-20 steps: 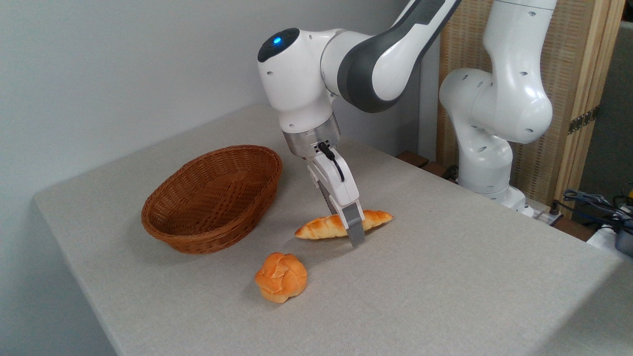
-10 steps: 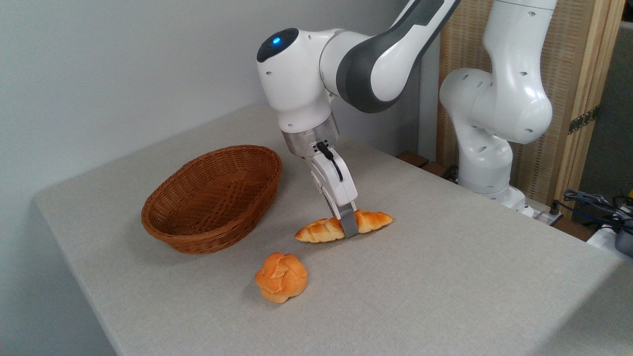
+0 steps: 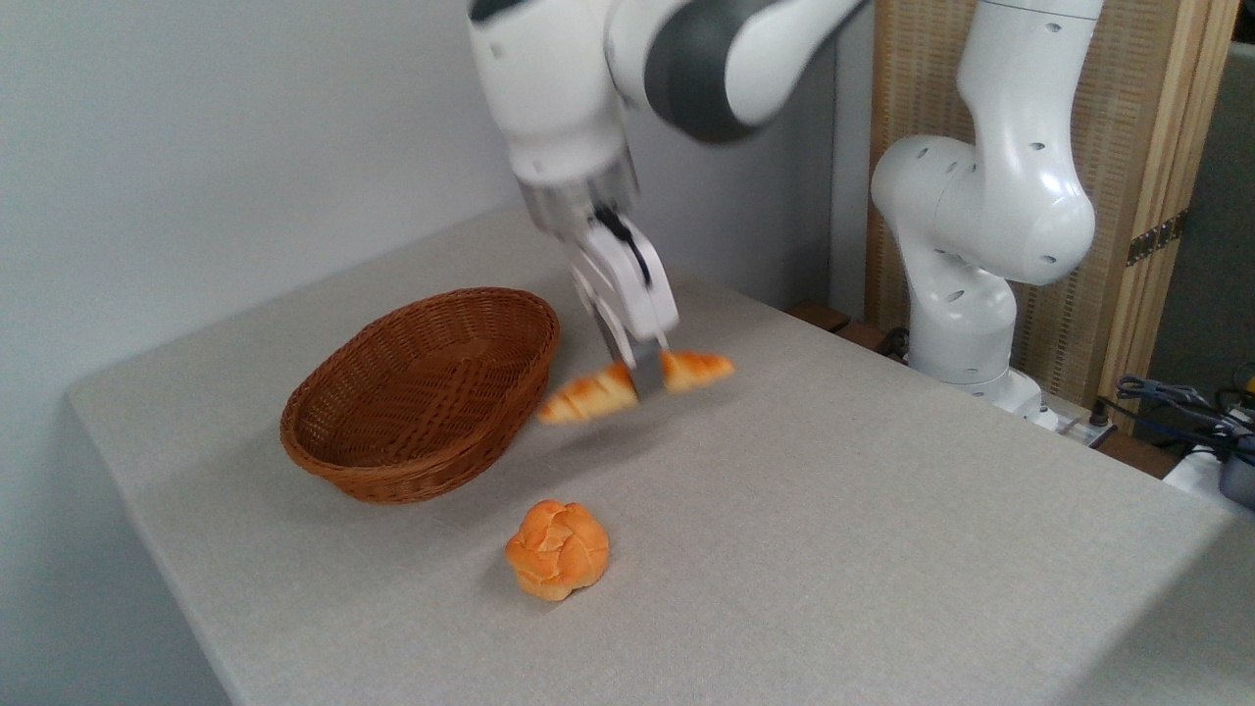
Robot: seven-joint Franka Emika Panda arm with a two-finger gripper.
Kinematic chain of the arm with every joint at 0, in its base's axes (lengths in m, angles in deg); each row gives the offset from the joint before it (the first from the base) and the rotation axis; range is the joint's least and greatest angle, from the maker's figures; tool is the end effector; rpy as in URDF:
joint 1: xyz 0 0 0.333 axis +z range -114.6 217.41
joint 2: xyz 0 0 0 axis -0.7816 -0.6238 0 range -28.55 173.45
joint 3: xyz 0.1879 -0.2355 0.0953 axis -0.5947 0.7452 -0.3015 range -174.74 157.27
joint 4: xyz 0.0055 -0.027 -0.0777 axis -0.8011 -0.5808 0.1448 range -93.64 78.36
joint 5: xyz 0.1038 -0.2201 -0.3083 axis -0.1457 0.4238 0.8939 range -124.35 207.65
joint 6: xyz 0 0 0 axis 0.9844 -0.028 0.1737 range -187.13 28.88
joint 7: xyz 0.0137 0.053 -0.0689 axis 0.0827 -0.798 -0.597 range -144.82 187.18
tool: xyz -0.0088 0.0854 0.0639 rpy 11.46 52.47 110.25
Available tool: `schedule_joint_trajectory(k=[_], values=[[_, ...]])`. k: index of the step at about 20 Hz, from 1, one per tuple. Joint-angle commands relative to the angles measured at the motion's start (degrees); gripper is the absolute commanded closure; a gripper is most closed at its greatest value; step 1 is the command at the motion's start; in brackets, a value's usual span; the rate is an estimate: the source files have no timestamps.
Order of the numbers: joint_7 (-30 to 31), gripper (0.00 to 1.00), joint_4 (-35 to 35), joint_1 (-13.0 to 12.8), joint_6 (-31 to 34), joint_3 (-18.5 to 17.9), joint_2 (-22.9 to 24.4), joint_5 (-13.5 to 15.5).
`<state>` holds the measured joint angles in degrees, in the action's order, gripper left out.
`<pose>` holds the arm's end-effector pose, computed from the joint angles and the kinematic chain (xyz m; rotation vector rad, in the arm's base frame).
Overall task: Put bread into the basket
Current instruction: 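Lift the loaf and carry it over the wicker basket, lowering inside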
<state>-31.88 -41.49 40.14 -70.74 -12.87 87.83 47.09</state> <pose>0.4503 -0.0633 0.4958 2.5803 -1.4645 -0.1723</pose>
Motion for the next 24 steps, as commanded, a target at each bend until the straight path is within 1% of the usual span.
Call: schedule_joint_trajectory(k=[1,2,3,4,5,6,7,8,9,10,11,12,13,14,21,24], values=[[4.0,0.95,12.8,-0.3,4.1,0.3,-8.9,7.3],[6.0,0.94,14.5,-0.3,3.8,0.7,-10.8,10.5],[7.0,0.94,15.1,-0.3,3.5,1.0,-11.8,12.1],[9.2,0.93,16.4,-0.3,1.4,2.0,-13.3,14.1],[10.2,0.92,16.7,-0.3,-0.1,2.6,-13.9,14.6],[11.9,0.85,16.6,-0.3,-3.4,3.7,-14.7,15.0],[13.4,0.75,16.5,-0.3,-6.0,4.9,-15.6,15.2],[14.1,0.70,16.5,-0.3,-7.1,5.6,-16.1,15.2],[15.3,0.58,16.5,-0.3,-9.4,6.9,-17.2,15.4],[15.7,0.45,16.4,-0.4,-10.6,7.3,-17.8,15.6],[16.1,0.19,16.2,-0.4,-12.6,7.9,-18.8,15.6],[16.5,0.12,16.2,-0.6,-14.2,8.7,-19.4,15.6],[16.7,0.07,16.1,-0.6,-14.6,9.1,-19.6,15.4],[16.7,0.00,15.7,-0.6,-14.7,9.2,-19.6,15.0],[16.5,0.00,15.4,-0.7,-16.6,9.3,-20.1,15.1],[16.3,0.00,15.4,-1.3,-16.7,9.3,-20.3,14.7]])
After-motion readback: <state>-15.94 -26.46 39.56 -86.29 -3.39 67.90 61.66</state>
